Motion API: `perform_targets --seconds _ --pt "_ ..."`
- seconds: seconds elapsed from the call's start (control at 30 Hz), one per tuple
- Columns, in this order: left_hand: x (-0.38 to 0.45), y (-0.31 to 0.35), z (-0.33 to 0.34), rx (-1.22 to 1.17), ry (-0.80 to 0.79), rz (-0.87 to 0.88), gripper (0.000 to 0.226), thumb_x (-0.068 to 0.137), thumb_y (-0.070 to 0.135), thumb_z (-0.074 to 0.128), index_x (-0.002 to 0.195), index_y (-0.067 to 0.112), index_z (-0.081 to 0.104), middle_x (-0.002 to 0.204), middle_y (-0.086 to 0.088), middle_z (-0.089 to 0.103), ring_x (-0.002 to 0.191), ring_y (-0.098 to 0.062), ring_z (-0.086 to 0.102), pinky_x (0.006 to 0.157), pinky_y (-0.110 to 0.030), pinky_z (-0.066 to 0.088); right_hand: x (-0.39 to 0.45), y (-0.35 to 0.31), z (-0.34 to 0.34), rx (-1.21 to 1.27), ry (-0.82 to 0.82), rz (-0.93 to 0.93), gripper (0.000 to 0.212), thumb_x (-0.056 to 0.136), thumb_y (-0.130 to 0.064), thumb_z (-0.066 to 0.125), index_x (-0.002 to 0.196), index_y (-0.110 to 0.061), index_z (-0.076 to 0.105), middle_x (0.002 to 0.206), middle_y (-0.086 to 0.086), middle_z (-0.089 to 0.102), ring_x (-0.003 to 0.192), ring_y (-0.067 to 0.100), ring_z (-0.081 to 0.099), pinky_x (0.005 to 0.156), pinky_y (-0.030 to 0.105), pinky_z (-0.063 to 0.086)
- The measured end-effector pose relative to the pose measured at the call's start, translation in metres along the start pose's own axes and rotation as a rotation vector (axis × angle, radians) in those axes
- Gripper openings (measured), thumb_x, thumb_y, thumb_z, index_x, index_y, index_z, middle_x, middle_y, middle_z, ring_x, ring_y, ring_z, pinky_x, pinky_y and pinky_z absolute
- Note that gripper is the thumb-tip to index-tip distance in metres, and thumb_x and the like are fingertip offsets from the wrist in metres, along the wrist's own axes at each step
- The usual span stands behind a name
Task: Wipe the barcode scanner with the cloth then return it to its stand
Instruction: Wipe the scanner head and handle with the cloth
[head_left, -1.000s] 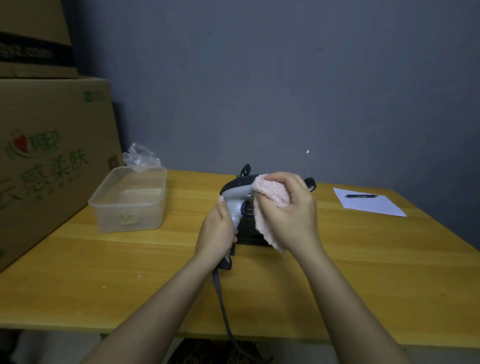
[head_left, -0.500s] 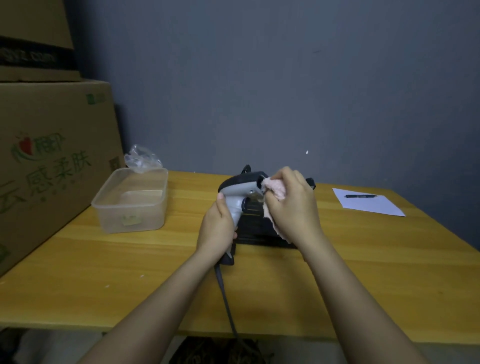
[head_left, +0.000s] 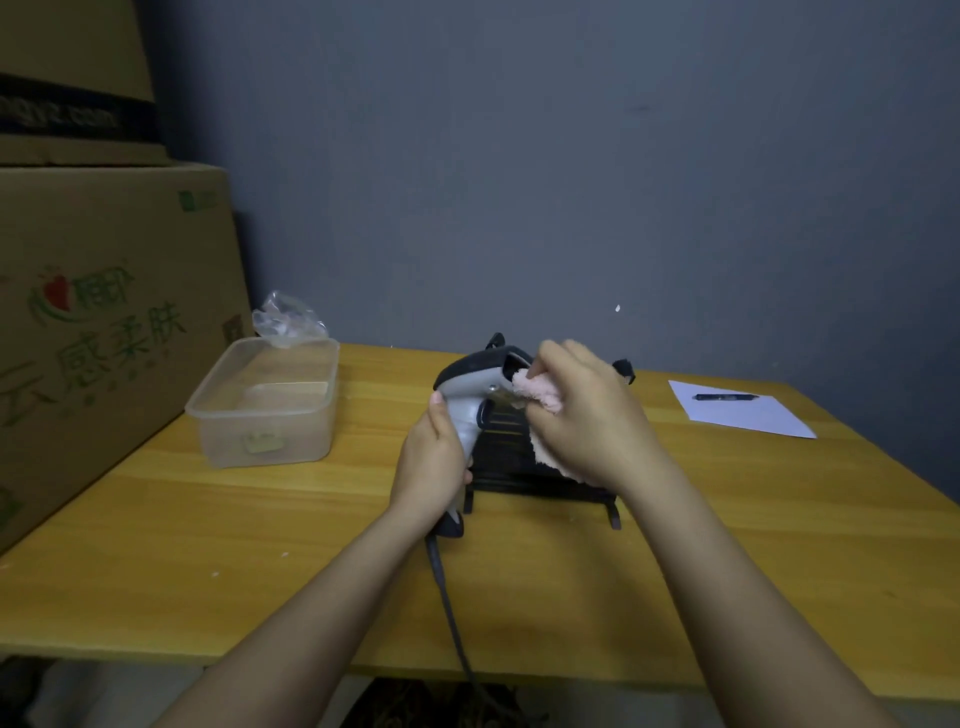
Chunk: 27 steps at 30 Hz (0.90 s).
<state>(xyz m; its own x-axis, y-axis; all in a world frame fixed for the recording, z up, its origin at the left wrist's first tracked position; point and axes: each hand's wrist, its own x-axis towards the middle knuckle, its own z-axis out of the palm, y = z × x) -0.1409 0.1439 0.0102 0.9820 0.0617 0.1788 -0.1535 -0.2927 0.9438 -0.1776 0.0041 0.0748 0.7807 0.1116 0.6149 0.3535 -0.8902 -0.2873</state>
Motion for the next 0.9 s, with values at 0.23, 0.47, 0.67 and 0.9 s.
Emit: perform_targets --seconds 0.23,0.47,0.67,0.9 --pt "-0.002 0.003 0.005 0.045 0.016 0.031 0.068 0.1 0.044 0.008 0.103 -0.002 0.059 0.048 -0.002 0.049 0.043 -0.011 0.057 0.044 -0.026 0.042 0.003 -0.006 0.007 0.11 0.193 -0.009 0.015 0.077 -0.006 0.062 0.082 -0.013 0.049 0.085 0.0 0.047 0.072 0.017 0.046 0.054 0.023 0.033" --pt "0.0 0.001 -0.001 0.005 0.002 0.009 0.069 0.1 0.044 0.008 0.108 -0.001 0.06 0.045 0.0 0.046 0.047 -0.016 0.06 0.042 -0.024 0.04 0.007 -0.02 -0.009 0.153 0.047 -0.063 0.012 0.078 -0.011 0.056 0.082 -0.018 0.047 0.086 -0.001 0.048 0.073 0.018 0.047 0.057 0.028 0.037" --pt "-0.001 0.006 -0.01 -0.041 0.023 0.024 0.062 0.101 0.044 0.01 0.105 0.008 0.06 0.045 0.001 0.044 0.046 -0.014 0.057 0.06 -0.045 0.058 0.003 0.009 -0.008 -0.046 0.013 0.157 0.017 0.082 -0.017 0.051 0.072 -0.021 0.038 0.079 -0.003 0.048 0.07 0.019 0.047 0.05 0.027 0.029" --pt "-0.004 0.002 -0.001 0.0 -0.001 0.061 0.075 0.101 0.044 0.009 0.104 -0.013 0.059 0.036 0.004 0.044 0.039 -0.009 0.057 0.04 -0.02 0.04 -0.002 0.001 -0.007 0.073 0.141 0.133 0.014 0.081 -0.013 0.057 0.079 -0.017 0.044 0.083 -0.004 0.045 0.071 0.016 0.047 0.054 0.026 0.034"
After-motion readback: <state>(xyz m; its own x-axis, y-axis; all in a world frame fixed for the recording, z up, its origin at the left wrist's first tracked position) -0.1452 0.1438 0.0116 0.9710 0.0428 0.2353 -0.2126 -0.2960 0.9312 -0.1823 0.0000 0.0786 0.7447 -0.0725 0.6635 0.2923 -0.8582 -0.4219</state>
